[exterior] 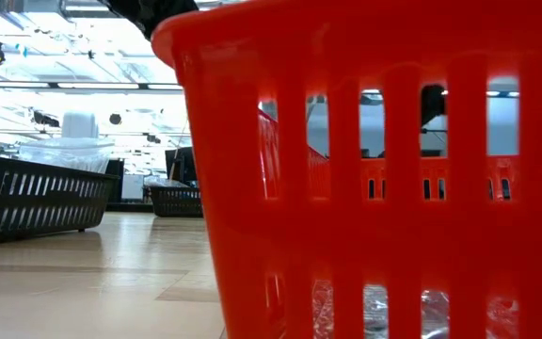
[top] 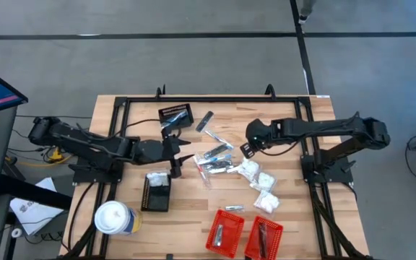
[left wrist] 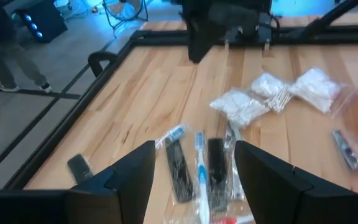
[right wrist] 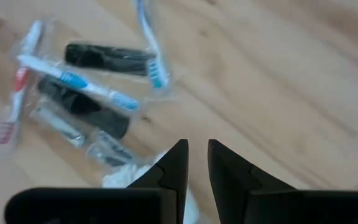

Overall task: Pick & Place Travel size toiletries
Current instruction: Put the cotton pack into the bottom black bin

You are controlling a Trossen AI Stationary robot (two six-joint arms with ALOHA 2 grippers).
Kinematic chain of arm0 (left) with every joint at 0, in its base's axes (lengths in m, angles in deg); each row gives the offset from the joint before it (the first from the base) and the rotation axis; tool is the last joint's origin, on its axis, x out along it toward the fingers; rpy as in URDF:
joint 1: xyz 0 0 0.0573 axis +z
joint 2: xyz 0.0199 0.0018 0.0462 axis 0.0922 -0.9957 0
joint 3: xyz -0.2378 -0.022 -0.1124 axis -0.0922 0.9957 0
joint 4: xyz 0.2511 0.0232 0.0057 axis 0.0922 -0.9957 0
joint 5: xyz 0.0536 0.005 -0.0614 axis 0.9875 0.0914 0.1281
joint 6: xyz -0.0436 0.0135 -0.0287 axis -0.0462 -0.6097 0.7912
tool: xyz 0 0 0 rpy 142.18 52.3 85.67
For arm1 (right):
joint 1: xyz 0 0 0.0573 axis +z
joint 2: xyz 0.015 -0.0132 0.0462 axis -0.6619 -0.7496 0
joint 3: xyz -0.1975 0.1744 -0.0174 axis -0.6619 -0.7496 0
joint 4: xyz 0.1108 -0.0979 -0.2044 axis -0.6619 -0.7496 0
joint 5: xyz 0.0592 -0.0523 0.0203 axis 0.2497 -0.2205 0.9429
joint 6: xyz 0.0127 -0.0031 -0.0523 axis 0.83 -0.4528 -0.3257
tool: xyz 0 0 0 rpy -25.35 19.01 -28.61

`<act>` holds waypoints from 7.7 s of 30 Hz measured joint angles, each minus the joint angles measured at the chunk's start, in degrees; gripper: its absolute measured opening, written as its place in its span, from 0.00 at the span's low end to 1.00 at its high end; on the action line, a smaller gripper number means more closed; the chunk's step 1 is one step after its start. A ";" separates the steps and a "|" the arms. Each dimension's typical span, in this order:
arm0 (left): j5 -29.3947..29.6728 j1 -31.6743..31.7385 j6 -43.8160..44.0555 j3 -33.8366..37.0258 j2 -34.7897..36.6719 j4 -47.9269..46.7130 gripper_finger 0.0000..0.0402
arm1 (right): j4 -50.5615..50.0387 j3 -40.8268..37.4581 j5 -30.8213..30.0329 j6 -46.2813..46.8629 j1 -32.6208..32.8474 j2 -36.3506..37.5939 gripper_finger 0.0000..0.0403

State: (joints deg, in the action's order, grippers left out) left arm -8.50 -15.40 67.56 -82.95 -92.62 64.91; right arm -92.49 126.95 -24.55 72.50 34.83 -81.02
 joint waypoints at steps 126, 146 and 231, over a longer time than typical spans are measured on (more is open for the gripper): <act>-4.85 -0.11 -0.42 0.10 -1.69 3.95 0.53 | 61.04 -16.45 -18.07 -36.86 20.30 21.90 0.00; -11.14 -13.36 -17.82 0.12 -1.69 22.85 0.50 | 126.87 -11.05 7.28 -46.07 20.88 -5.70 0.00; -49.26 -10.69 -3.50 0.10 -2.37 27.20 0.37 | -4.61 64.49 7.65 -77.48 37.99 -37.57 0.00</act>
State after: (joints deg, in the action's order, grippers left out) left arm -57.77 -26.09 64.06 -82.85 -94.98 92.11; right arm -97.10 191.45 -16.90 -4.98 72.82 -118.59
